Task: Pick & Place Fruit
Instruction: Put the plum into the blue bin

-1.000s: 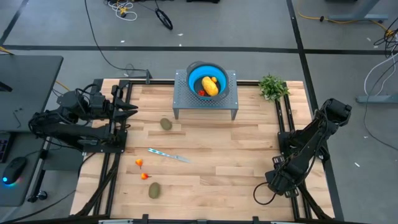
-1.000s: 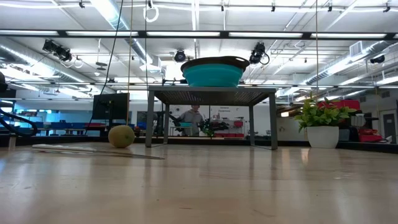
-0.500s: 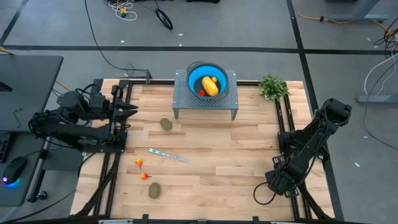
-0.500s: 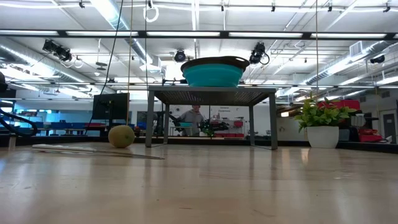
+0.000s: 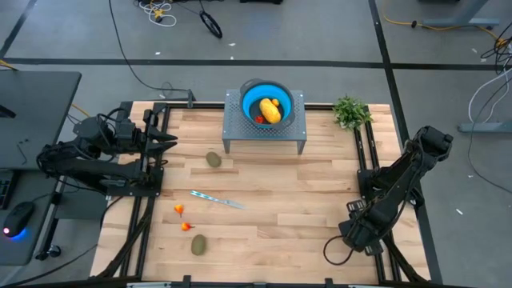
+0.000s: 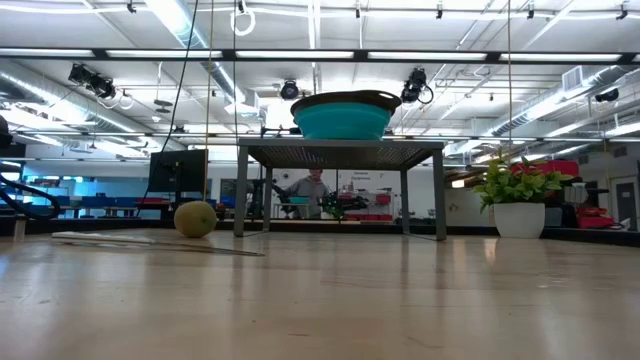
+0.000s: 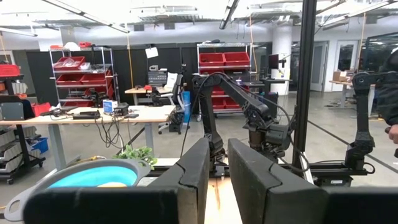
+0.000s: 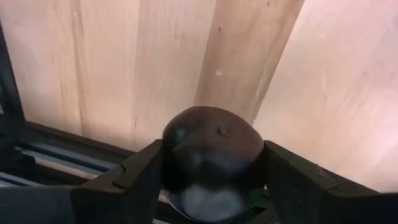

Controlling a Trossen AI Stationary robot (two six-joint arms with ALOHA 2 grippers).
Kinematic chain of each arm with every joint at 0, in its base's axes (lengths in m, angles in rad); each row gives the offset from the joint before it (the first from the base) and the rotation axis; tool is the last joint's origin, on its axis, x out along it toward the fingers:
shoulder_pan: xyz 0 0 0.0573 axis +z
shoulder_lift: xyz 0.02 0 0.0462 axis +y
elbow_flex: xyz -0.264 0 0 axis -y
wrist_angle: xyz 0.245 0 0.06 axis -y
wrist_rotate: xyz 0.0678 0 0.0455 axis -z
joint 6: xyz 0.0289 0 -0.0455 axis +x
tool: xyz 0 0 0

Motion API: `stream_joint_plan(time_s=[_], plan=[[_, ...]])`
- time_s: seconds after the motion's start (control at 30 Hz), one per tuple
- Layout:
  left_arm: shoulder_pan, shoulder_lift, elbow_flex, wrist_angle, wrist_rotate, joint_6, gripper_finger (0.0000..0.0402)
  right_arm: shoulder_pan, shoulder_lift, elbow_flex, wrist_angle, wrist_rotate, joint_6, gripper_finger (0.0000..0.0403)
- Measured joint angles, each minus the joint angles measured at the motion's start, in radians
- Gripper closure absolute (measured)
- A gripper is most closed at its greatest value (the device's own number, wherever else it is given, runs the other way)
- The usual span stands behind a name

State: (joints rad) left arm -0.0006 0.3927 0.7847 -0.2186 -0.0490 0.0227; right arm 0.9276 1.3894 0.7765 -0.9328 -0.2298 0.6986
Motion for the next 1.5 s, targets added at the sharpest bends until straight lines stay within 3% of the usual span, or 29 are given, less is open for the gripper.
stream_joint_plan(time_s=[0.3,0.5,0.87,1.5], plan=[[0.0,0.0,0.0,0.0,0.0,0.0,0.0334,0.0,-0.006,0.002,0.001,0.02,-0.024,0.0155],[0.0,0.0,0.0,0.0,0.0,0.0,0.0334,-0.035,-0.007,0.003,0.067,0.097,-0.146,0.0155],[0.0,0.0,0.0,0.0,0.0,0.0,0.0334,-0.107,-0.007,0.01,0.102,0.118,-0.28,0.0155],[0.0,0.0,0.0,0.0,0.0,0.0,0.0334,-0.349,-0.018,0.172,0.069,0.176,-0.56,0.0155]])
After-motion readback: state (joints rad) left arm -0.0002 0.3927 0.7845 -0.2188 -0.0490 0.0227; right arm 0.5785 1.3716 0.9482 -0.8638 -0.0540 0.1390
